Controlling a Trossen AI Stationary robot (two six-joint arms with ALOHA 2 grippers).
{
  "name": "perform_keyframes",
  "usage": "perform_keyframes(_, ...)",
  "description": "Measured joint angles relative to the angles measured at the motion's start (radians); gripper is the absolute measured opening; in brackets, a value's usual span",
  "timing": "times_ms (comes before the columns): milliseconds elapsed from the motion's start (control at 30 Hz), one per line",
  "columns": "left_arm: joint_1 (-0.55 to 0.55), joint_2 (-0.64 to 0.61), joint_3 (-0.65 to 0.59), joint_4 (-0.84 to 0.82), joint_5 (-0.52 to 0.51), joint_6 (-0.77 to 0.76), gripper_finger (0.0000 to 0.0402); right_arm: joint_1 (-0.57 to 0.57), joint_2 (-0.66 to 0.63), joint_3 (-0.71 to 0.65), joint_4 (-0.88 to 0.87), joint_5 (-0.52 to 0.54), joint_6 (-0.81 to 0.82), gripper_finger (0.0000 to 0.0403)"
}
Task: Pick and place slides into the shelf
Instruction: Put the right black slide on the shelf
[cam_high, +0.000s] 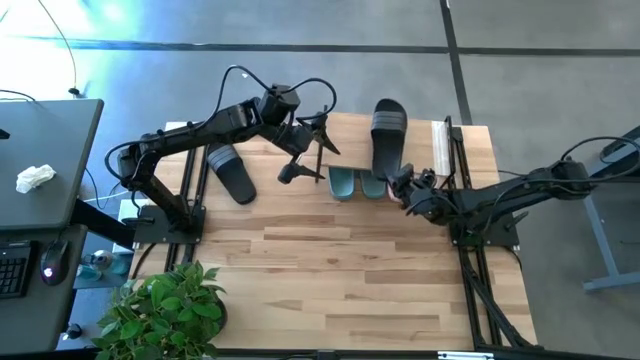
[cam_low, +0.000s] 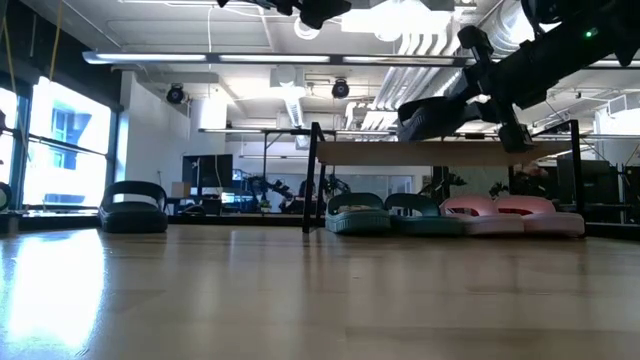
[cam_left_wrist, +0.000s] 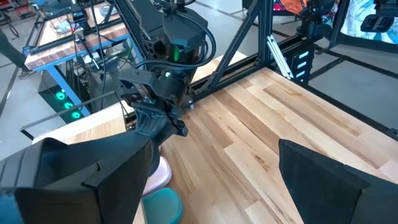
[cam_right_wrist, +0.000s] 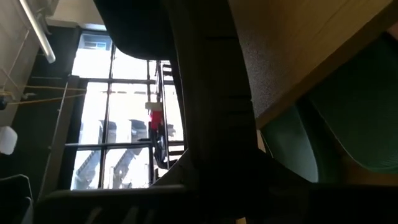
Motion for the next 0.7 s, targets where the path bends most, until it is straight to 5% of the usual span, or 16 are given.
perform_keyframes(700,0.0,0.0,0.0,0.001,0.0,0.0,0.033,0.0,-0.001,0.0,-0.106,0.012,0.14,0.0058)
